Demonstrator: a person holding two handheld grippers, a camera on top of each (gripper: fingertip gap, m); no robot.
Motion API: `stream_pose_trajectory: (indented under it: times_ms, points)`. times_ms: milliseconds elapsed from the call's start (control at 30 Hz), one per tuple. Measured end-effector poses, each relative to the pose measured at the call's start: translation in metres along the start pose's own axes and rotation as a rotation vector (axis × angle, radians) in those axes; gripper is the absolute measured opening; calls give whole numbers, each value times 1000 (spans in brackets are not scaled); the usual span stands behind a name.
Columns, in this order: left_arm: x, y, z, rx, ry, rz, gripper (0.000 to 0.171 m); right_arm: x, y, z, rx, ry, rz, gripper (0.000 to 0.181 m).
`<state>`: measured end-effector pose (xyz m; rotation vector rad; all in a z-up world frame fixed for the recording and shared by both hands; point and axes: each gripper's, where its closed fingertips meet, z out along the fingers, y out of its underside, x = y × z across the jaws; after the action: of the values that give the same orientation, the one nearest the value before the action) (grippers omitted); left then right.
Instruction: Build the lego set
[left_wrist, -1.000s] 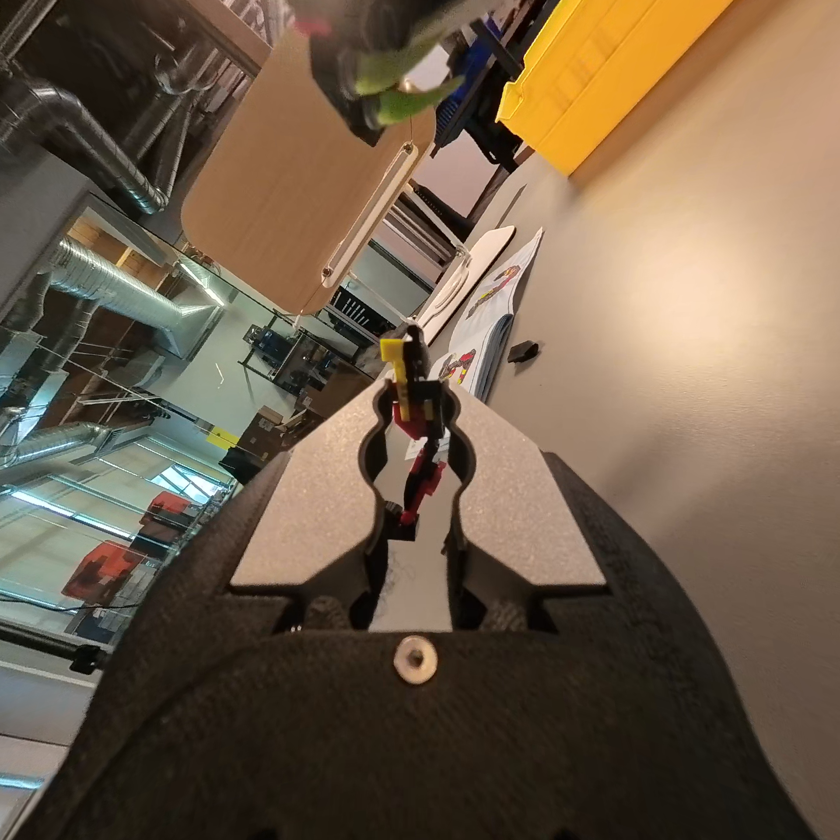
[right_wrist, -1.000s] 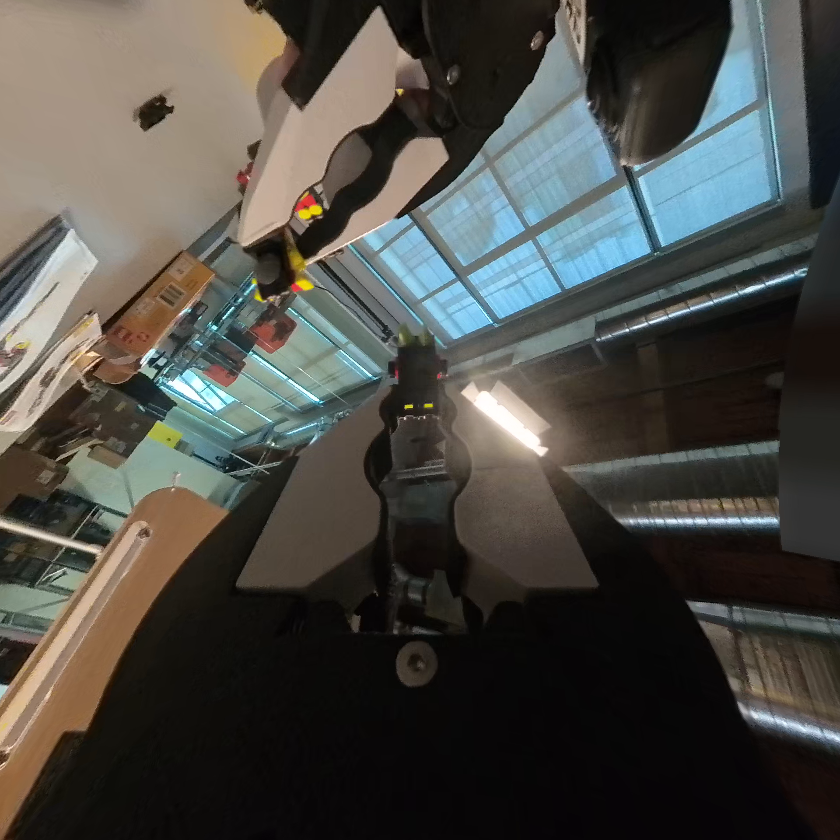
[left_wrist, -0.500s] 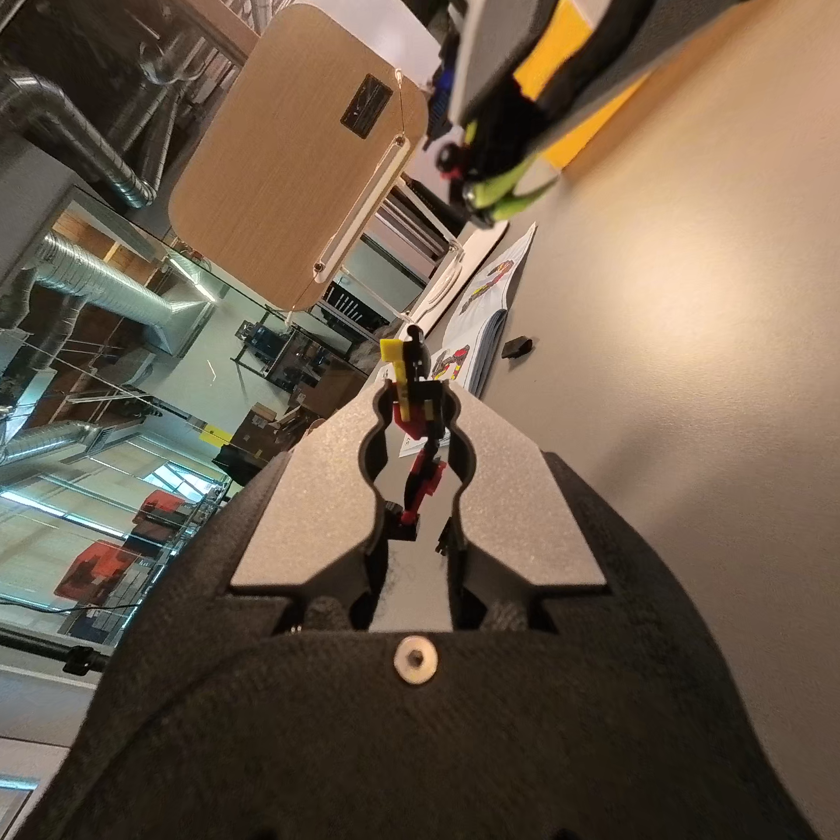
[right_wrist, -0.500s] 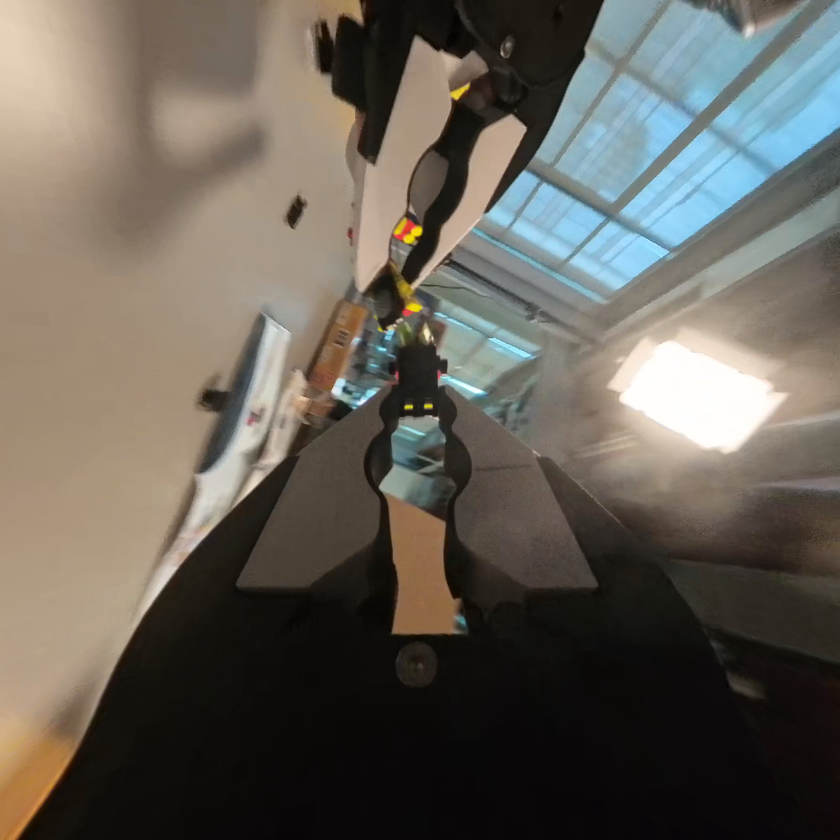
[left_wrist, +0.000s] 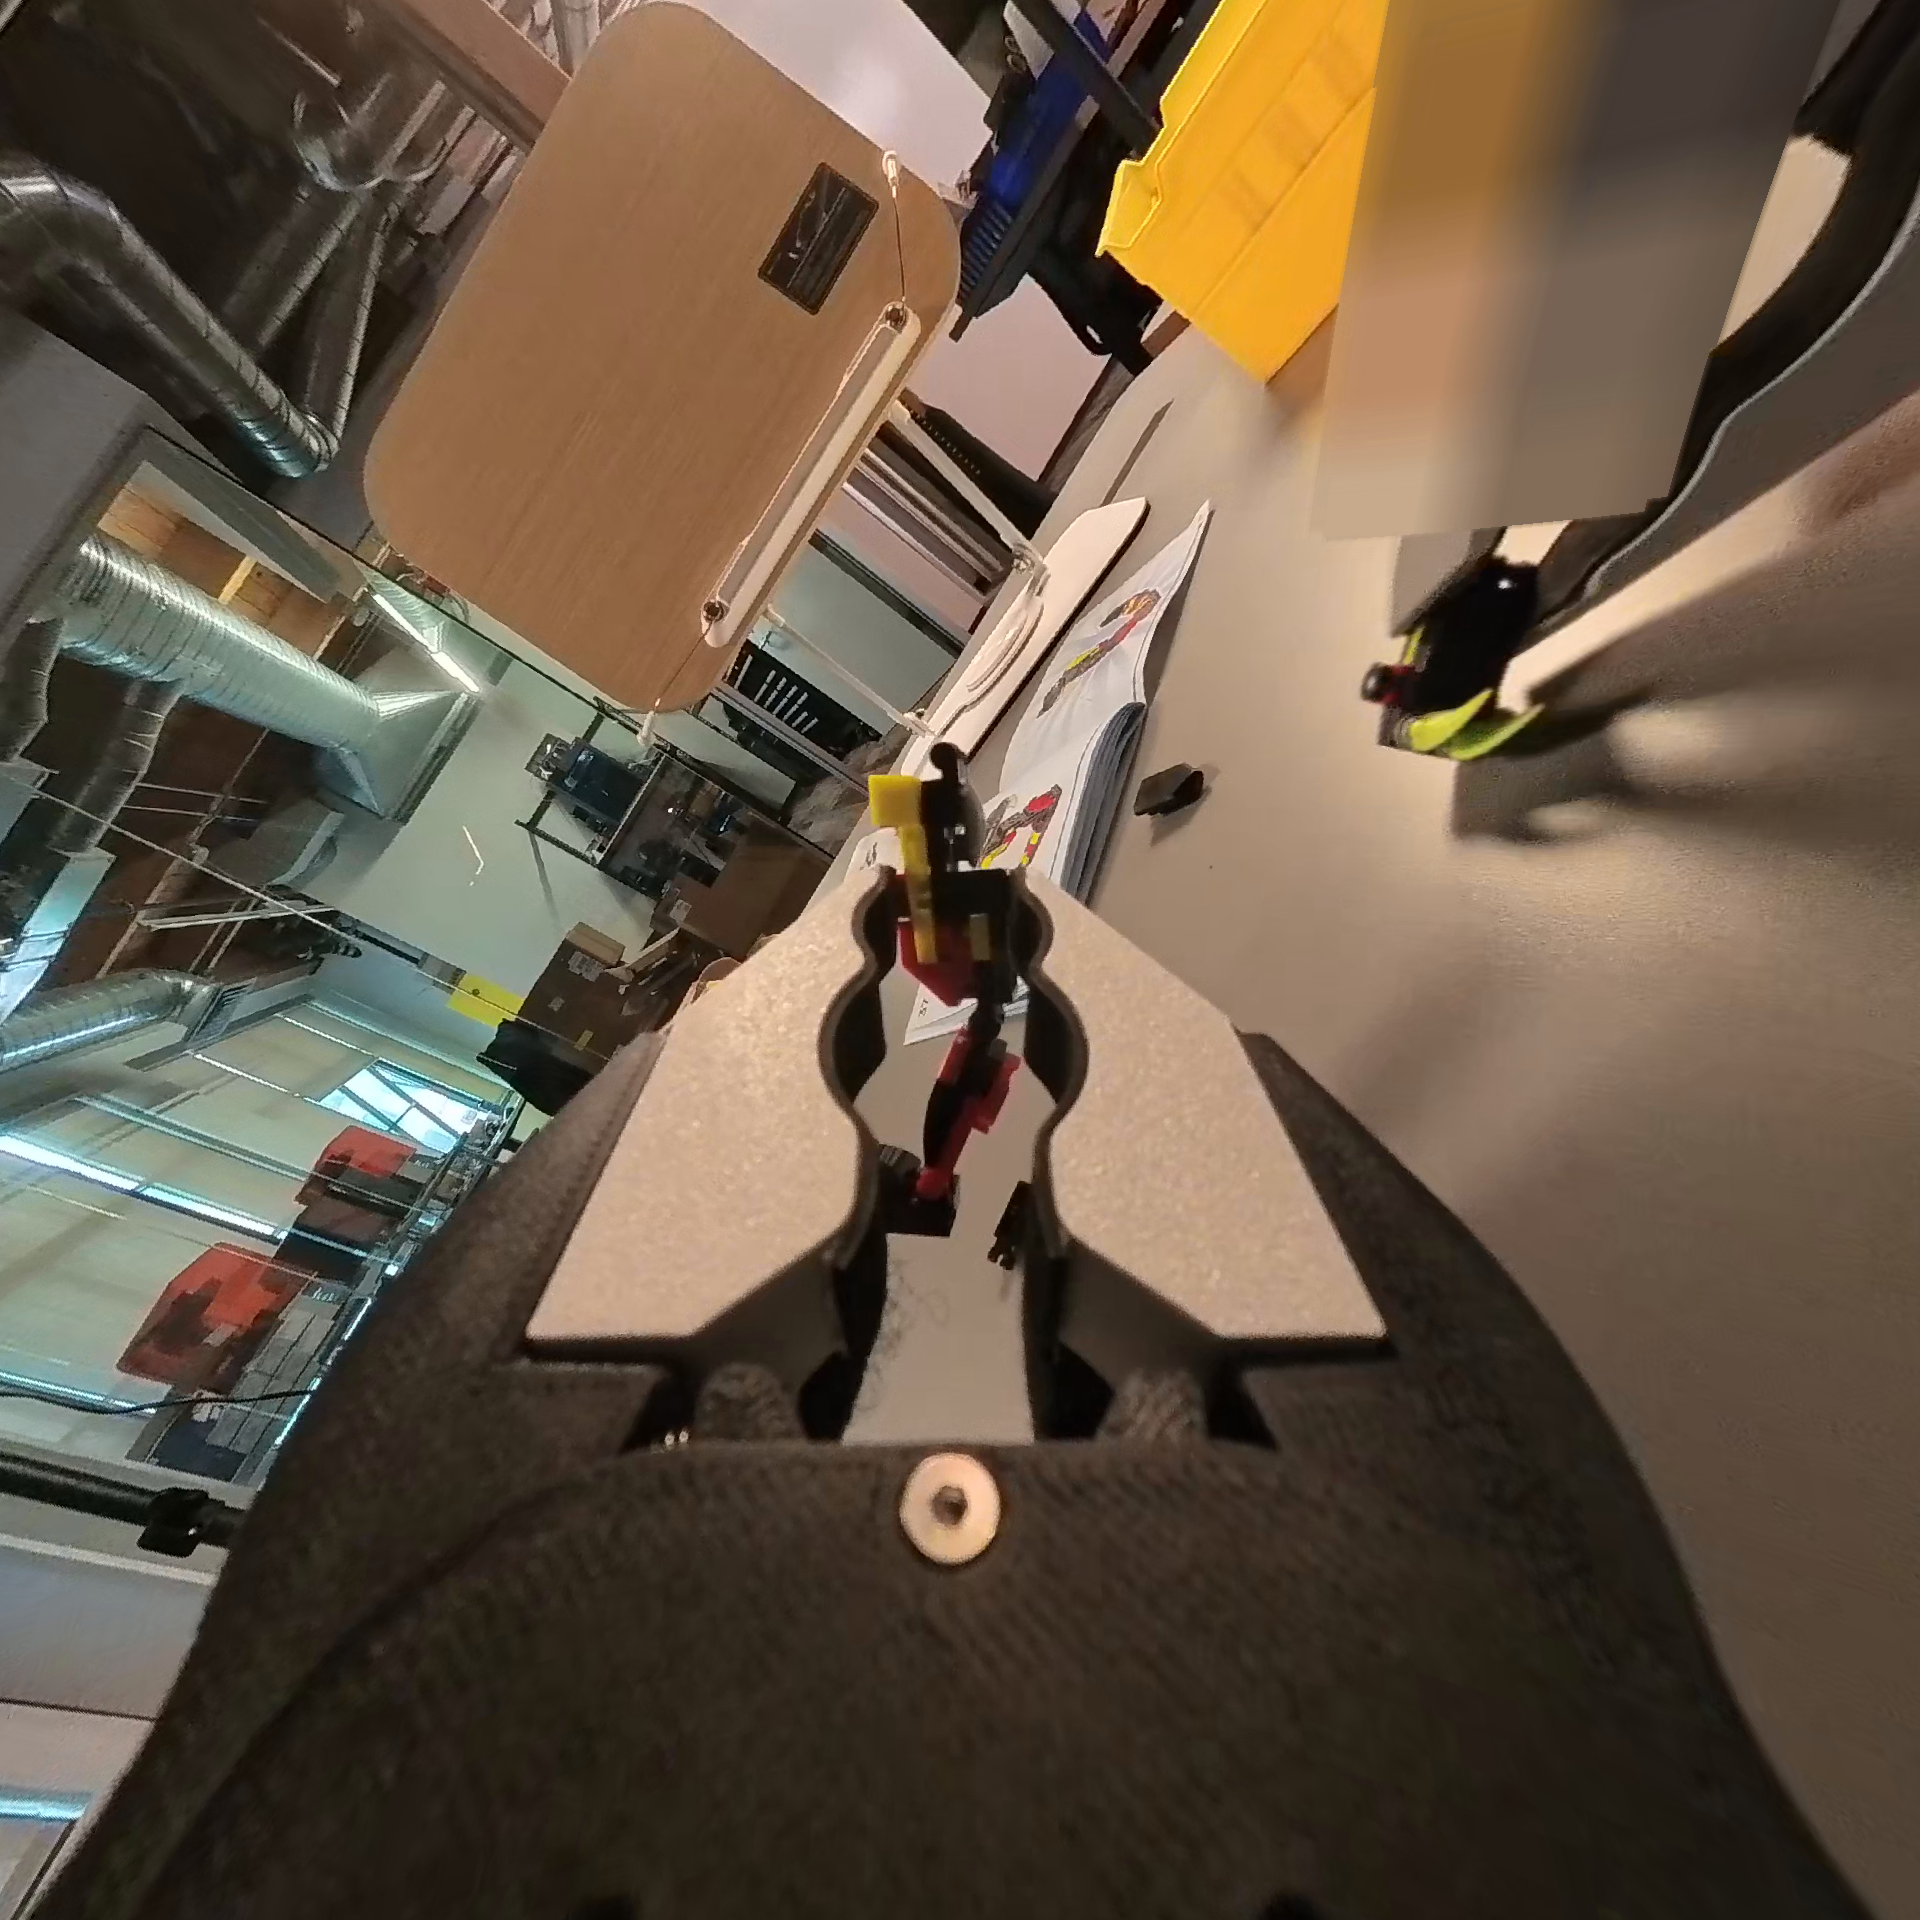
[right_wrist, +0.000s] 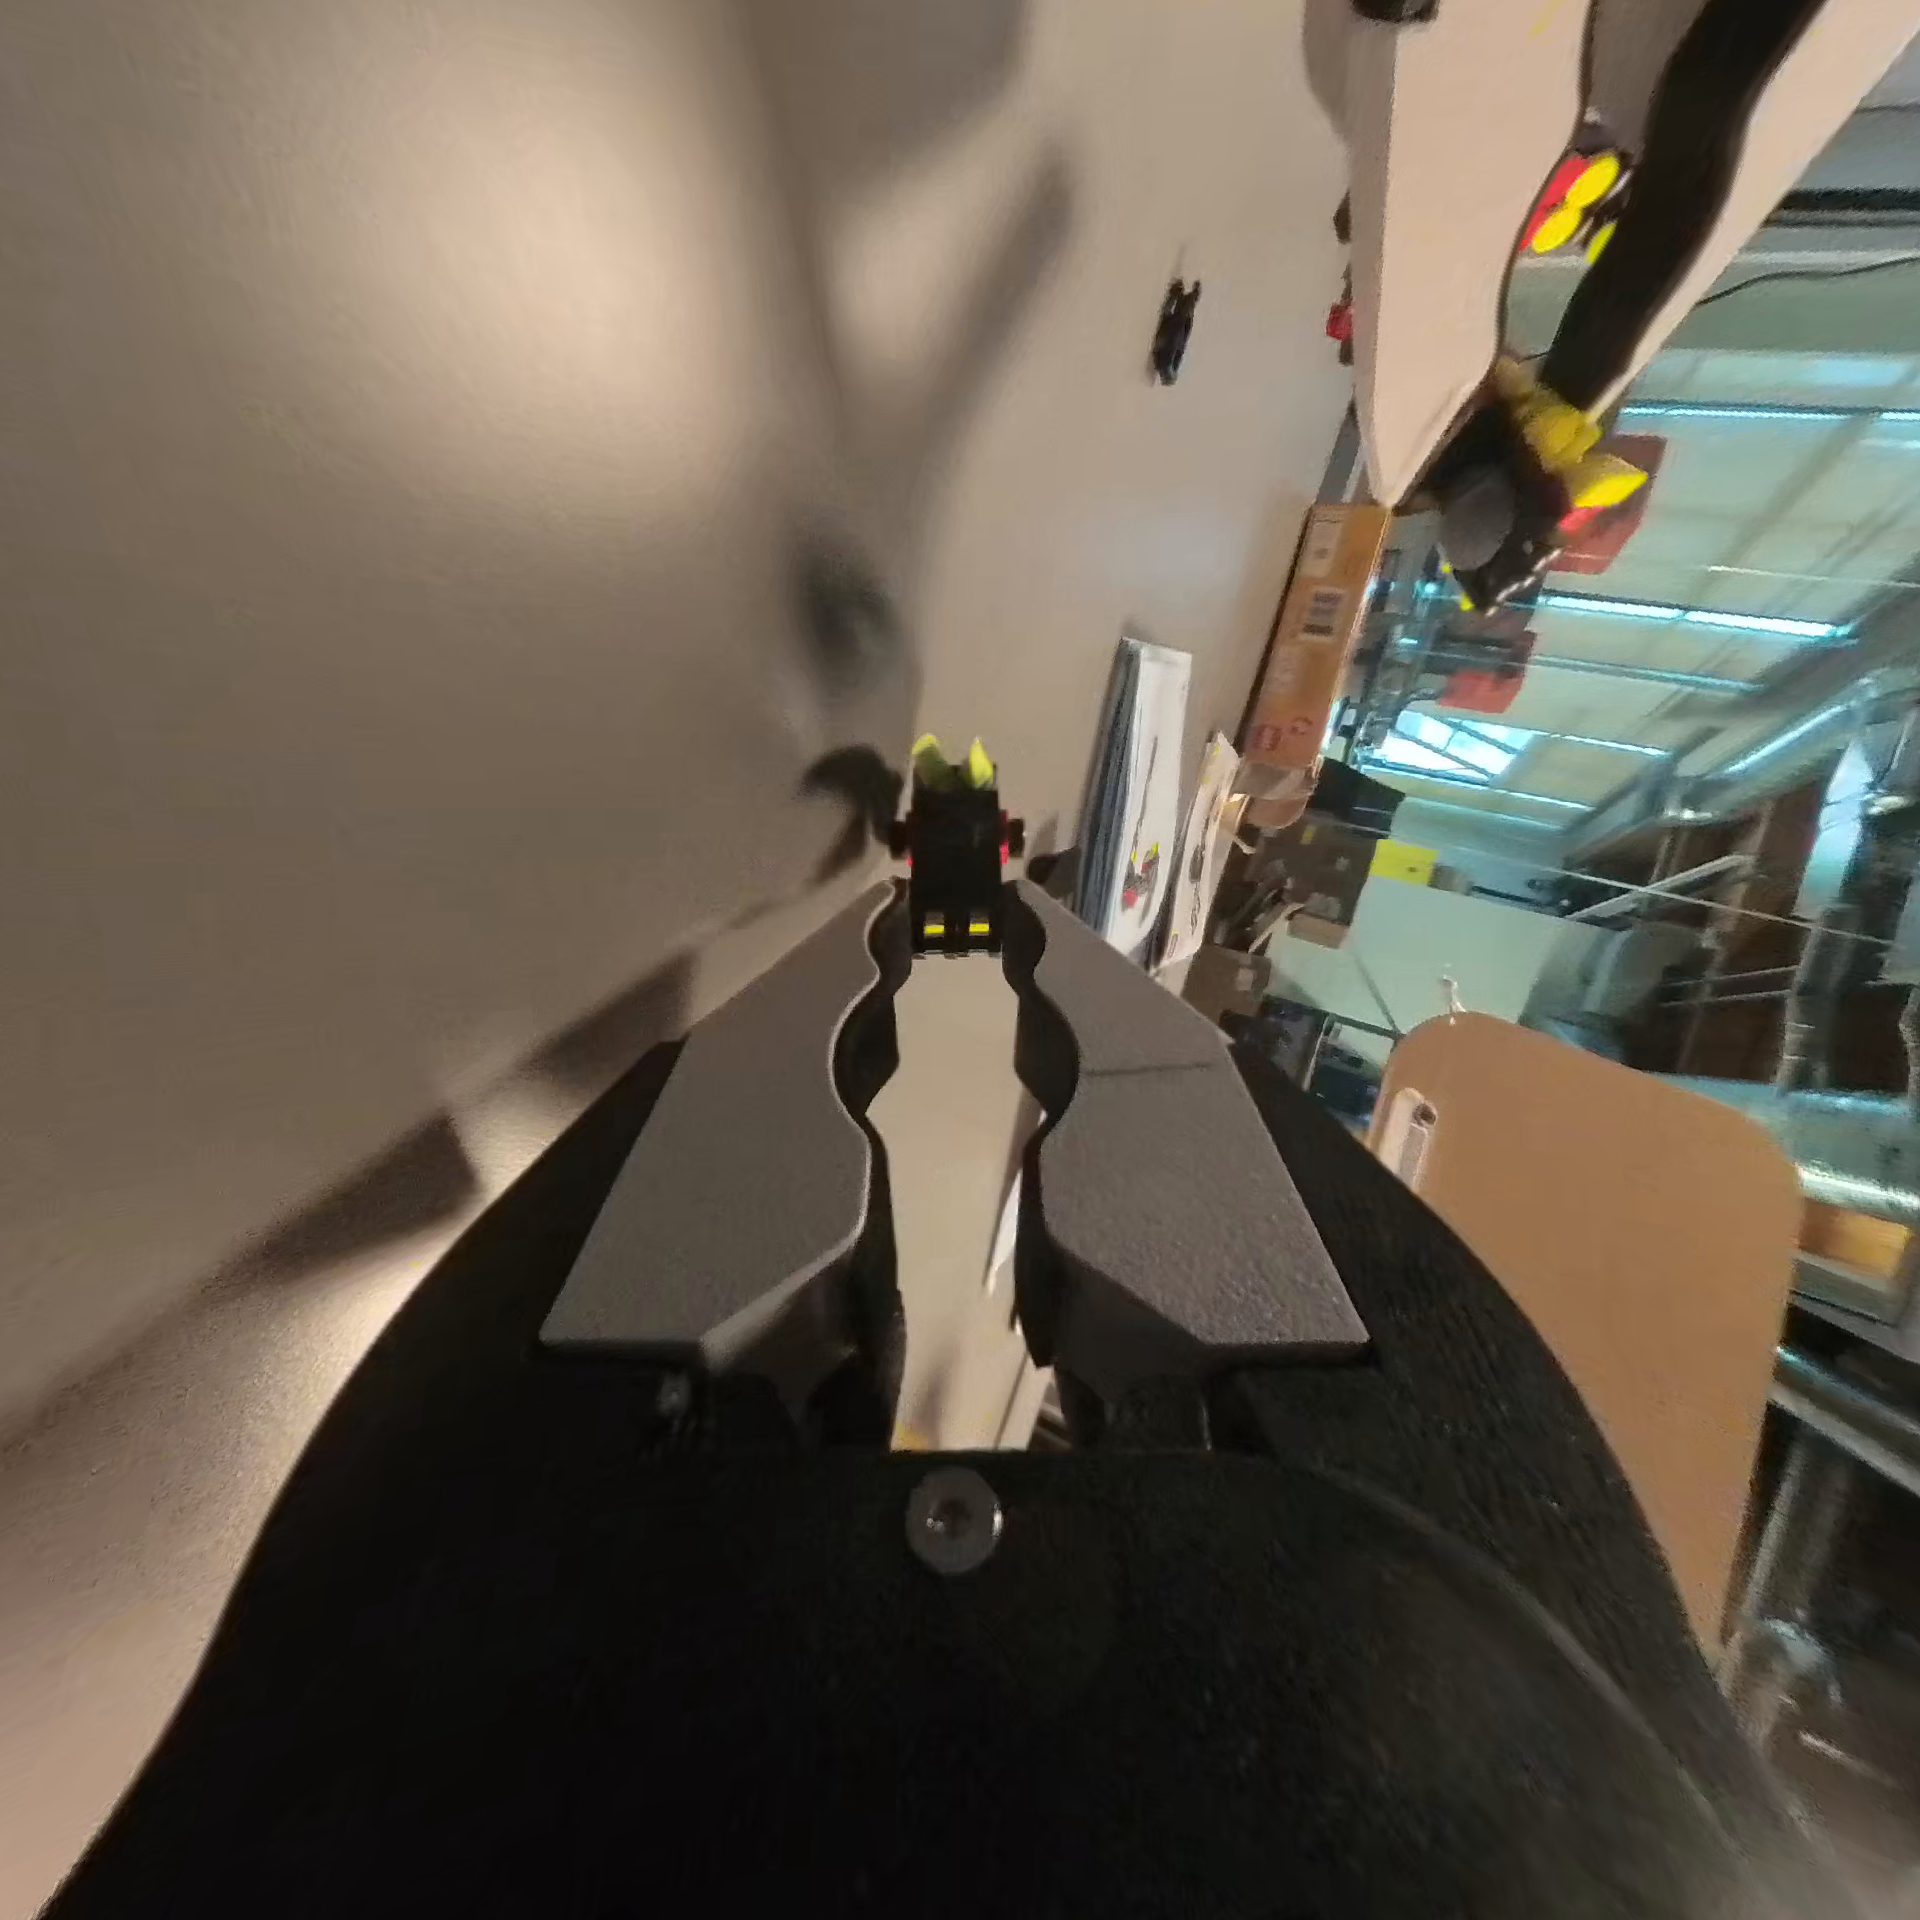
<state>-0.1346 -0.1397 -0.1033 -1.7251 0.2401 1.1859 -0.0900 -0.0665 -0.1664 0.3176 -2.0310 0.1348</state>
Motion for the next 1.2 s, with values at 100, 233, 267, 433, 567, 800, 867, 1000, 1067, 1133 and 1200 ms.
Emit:
stream_pose_trajectory:
  times_ms: [100, 233, 267, 433, 567, 800, 867, 1000, 1067, 1133, 1200]
  points:
    - [1, 0, 0, 0, 2, 3, 20, 1, 0, 1, 2, -7, -2, 15]
    - [1, 0, 0, -1, 4, 3, 20, -2, -2, 1, 10, -24, -118, 19]
    - [1, 0, 1, -1, 4, 3, 20, -4, -3, 0, 18, -31, -145, 21]
    - [1, 1, 1, -3, 6, 4, 20, -4, -12, -13, 77, -176, 65, 35]
    - [1, 0, 1, 2, 6, 5, 20, -9, -11, -24, 79, -430, 481, 44]
    - [1, 0, 1, 0, 6, 4, 20, -27, -26, -34, 110, -712, 840, 44]
    - [1, 0, 1, 1, 7, 2, 20, -28, -41, -40, 157, -764, 886, 43]
    - [2, -1, 1, 6, 10, 7, 20, -20, -66, -51, 257, -795, 903, 43]
    - [2, -2, 0, 14, 9, 6, 20, -6, -63, -47, 271, -704, 890, 43]
    - [2, -2, 0, 14, 11, 4, 20, 16, -55, -39, 285, -535, 871, 42]
    - [3, 0, 1, 5, 17, 8, 20, 36, -42, -31, 277, -357, 836, 42]
